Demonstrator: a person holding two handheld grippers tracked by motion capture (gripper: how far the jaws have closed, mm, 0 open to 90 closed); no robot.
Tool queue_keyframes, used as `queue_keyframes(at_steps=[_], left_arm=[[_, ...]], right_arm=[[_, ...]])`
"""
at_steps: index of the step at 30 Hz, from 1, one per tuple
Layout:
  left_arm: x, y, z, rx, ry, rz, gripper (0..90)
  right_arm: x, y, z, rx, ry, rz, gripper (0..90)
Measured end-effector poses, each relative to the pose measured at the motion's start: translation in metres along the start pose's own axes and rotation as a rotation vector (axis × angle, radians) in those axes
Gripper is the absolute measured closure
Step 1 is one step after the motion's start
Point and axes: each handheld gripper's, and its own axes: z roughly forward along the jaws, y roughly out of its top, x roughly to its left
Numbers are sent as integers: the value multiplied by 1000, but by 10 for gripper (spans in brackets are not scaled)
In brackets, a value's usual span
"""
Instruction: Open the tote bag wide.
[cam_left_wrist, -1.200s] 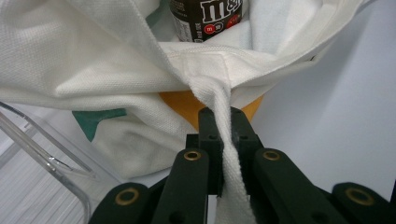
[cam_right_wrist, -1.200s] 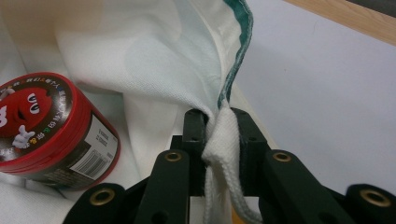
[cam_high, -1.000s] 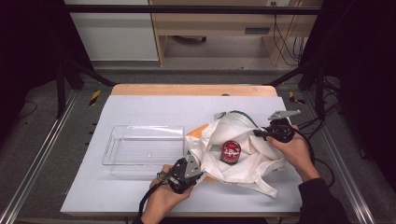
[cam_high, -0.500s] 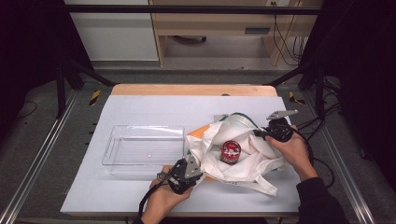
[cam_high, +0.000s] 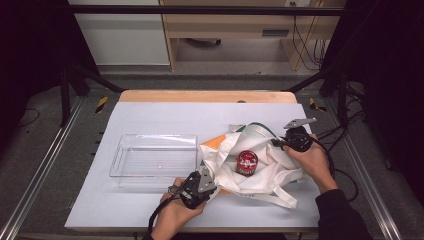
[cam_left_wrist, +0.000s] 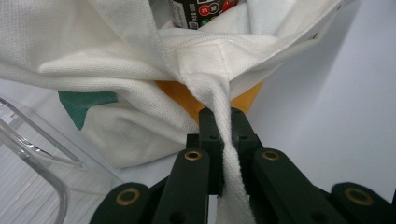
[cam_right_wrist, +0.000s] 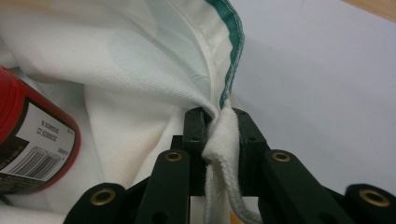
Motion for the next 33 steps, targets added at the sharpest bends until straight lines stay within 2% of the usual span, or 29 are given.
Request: queue_keyframes(at_steps=[10,24,28,33], left_arm=[[-1,-2,2,7,-6,-1,867],[-1,-4,2,12,-9,-4,865],[0,-4,2,5,-15,-13,863],[1,-4,2,-8,-5,-25,824]], right_arm=[[-4,-3,5,19,-11,13,780],[-3,-3,5,32,-29,-6,757],[-2,-1,1,28,-45,-10,682],[3,4,-8,19,-110,-23,490]])
